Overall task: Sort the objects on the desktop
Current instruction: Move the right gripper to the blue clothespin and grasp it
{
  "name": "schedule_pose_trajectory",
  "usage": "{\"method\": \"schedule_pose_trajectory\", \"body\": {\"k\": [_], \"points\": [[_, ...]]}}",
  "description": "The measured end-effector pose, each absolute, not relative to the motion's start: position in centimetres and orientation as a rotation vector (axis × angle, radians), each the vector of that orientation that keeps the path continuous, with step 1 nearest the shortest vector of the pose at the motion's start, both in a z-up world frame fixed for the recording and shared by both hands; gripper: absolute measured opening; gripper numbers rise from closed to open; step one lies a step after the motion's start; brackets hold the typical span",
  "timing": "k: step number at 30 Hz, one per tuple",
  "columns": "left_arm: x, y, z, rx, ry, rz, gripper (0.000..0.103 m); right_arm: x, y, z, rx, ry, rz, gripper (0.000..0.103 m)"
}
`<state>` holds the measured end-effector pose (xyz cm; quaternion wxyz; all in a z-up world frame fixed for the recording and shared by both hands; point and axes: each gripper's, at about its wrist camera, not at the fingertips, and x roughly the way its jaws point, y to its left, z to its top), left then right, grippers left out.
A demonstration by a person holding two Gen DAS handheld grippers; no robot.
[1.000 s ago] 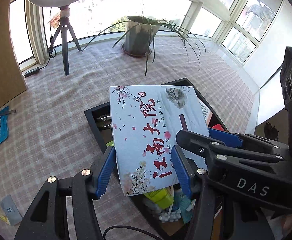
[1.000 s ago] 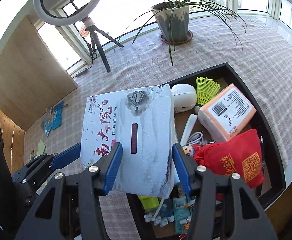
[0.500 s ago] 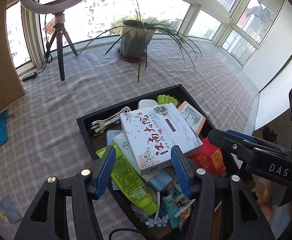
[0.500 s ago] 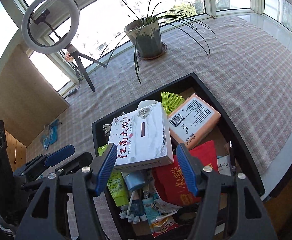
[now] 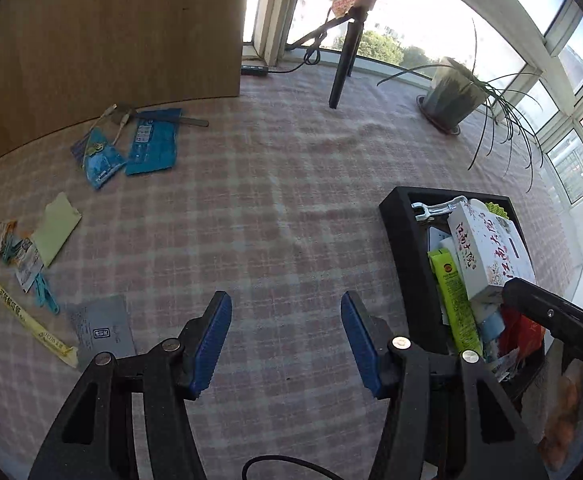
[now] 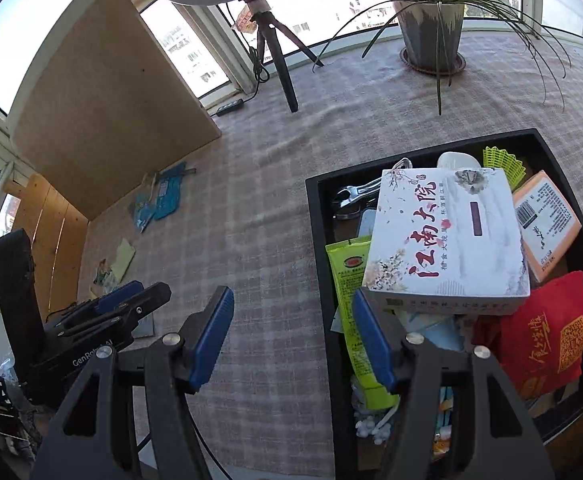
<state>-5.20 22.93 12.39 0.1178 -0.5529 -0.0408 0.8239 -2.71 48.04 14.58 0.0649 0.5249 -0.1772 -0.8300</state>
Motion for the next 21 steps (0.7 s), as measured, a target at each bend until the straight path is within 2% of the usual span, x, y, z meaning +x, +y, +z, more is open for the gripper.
{"method": "schedule_pose_trajectory", "body": {"k": [5,11,14,21], "points": [[-5.0,13.7,10.6,-1.737,-0.223,2.524,0.053,-4.5,40.4,13.3,1.586,-0.434,-2.385,0.061],[-5.3,3.8,7.9,-1.894,-0.435,2.582,0.053,-6.8,31.3,12.4,1.581,-0.294,-2.252,0.061],[-5.7,0.1,6.5,-1.974,-0.522,2.581,0.048,-7.8,27.2,11.8,1.589,-0.236,-2.182,0.061],[-6.8,-4.9,4.2,-2.071,-0.690,2.587,0.048,-9.8,19.1,10.6,1.605,-0.118,-2.062,0.059]]}}
